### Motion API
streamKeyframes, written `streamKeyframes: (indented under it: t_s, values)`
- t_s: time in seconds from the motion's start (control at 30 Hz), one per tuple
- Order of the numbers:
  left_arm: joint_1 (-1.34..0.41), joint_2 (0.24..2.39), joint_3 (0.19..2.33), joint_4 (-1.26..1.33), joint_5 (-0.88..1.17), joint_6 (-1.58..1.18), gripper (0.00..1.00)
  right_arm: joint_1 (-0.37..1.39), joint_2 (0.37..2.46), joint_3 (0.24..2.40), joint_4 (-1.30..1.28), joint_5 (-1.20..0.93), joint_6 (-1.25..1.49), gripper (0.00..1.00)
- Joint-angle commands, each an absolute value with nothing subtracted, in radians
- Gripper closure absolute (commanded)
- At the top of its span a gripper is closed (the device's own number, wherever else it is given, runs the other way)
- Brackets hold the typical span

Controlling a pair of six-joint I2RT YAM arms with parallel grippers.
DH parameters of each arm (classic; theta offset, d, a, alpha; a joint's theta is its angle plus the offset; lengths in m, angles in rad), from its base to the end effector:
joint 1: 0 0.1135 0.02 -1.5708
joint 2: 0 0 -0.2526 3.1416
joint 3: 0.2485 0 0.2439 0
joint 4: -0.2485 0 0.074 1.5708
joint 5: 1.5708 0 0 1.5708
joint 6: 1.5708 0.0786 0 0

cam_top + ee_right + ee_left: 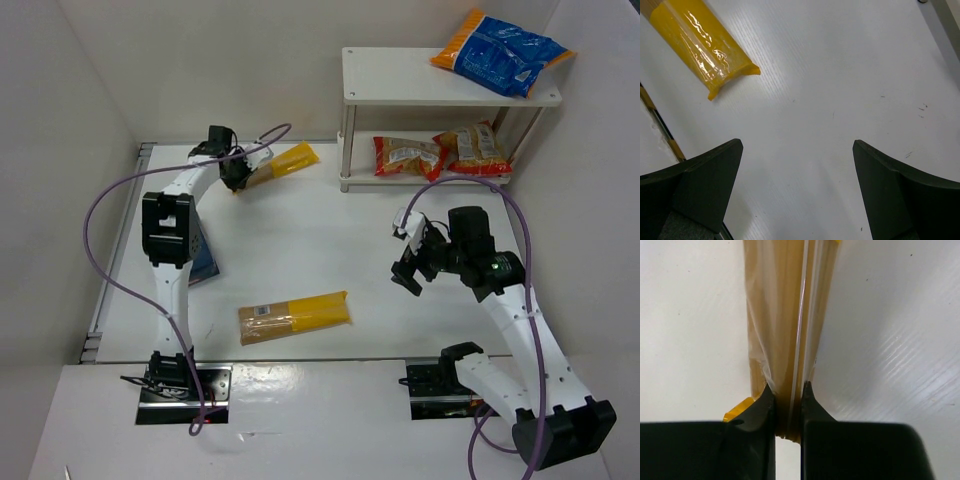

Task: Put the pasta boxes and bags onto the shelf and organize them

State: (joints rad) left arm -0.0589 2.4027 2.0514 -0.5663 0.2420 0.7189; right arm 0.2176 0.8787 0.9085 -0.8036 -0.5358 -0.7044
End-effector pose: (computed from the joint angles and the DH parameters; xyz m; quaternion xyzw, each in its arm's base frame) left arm 0.5386 -0.0506 0.1392 0.3923 0.8553 -0.0050 0.3383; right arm 0.1813 0.0812 0.2760 -0.4873 0.7503 0.1466 0.4220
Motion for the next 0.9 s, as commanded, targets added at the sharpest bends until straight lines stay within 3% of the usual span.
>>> streamKeyframes:
  t_s: [0.0, 0.4, 0.7, 0.87]
  values:
    - [-0.063, 2.389, 1.884, -0.680, 0.268, 0.795, 1.00, 0.210, 0.848, 0.910, -0.773, -0.549, -0.704, 0.01]
    - [-0.084, 1.777, 1.285, -0.696, 0.385, 0.934, 1.00, 0.230, 0.830, 0.900, -0.773, -0.549, -0.715, 0.01]
    - [-0.187, 1.301, 1.097, -0.706, 0.446, 0.934, 1.00, 0.310, 0.883, 0.920, -0.762, -0.578, -0.735, 0.01]
    - [-0.199, 1.240, 1.097, -0.753, 0.522, 0.911, 1.00, 0.365, 1.006, 1.003, -0.773, -0.656, -0.770, 0.01]
